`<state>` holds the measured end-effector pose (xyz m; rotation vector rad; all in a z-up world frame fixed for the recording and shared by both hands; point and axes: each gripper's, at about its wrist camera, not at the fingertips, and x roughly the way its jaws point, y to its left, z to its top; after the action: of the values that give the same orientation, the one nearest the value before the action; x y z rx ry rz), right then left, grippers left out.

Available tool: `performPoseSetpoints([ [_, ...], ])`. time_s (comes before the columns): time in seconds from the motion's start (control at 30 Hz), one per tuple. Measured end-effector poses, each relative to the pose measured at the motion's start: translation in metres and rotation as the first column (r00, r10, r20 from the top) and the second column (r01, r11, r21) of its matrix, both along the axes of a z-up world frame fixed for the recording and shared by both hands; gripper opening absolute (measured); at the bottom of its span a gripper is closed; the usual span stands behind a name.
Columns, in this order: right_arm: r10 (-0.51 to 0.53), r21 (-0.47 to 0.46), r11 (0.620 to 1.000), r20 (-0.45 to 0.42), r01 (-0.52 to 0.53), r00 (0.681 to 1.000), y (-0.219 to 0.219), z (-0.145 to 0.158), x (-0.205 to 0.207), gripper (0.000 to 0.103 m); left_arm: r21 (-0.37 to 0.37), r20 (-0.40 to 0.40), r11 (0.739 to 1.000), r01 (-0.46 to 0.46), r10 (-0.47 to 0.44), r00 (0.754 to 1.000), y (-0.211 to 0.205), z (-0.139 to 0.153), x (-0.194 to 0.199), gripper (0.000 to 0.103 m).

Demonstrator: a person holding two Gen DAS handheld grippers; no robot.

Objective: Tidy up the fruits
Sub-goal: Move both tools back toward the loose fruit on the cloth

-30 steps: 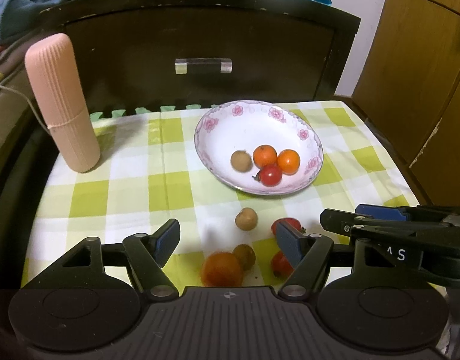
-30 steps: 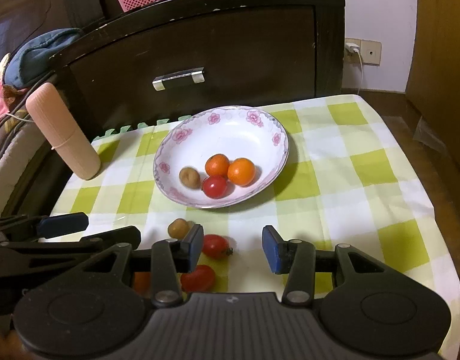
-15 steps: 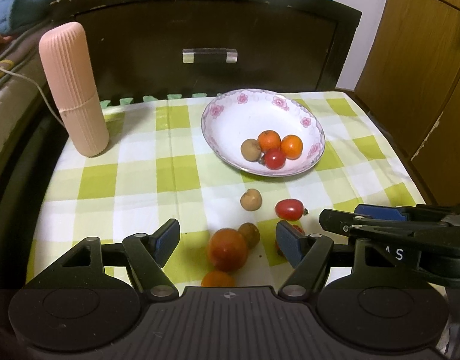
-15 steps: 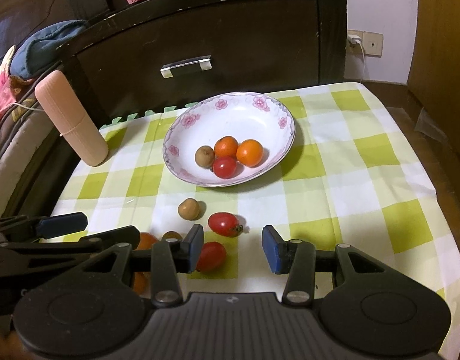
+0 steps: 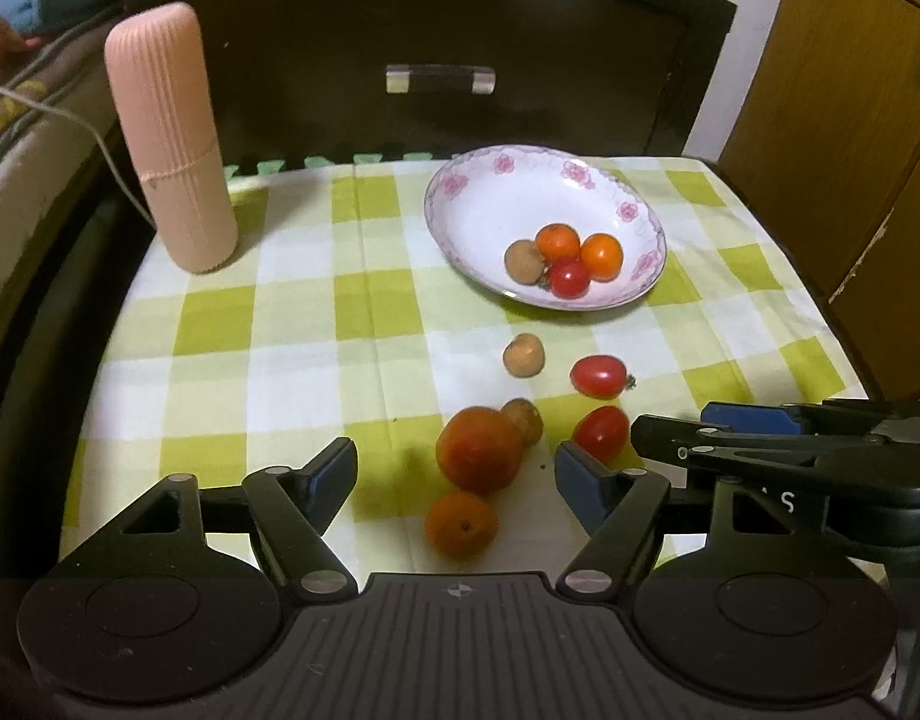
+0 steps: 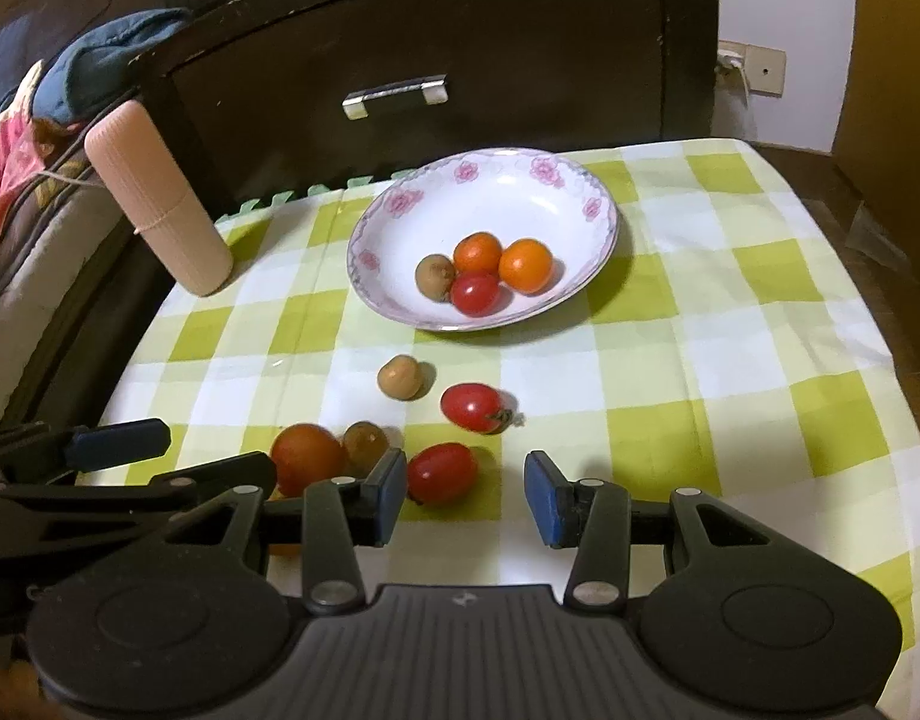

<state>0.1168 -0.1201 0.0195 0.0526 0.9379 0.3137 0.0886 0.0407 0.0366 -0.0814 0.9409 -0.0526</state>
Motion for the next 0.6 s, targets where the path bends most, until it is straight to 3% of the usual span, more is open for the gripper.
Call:
performPoseSetpoints([
  [0.2, 0.012, 0.0, 1.0, -0.01, -0.012, 1.0, 0.002, -0.002, 0.0, 0.047, -0.012, -0.025, 1.0, -0.007, 0.006, 1.0, 0.003, -0.005, -0.004, 0.082],
  [0.6, -0.005, -0.007, 1.0, -0.033, 0.005, 0.999, -0.007, -0.008, 0.001, 0.048, 0.029, -0.049, 0.998, 0.062, -0.061, 0.997, -0.01, -0.036, 0.0, 0.08],
])
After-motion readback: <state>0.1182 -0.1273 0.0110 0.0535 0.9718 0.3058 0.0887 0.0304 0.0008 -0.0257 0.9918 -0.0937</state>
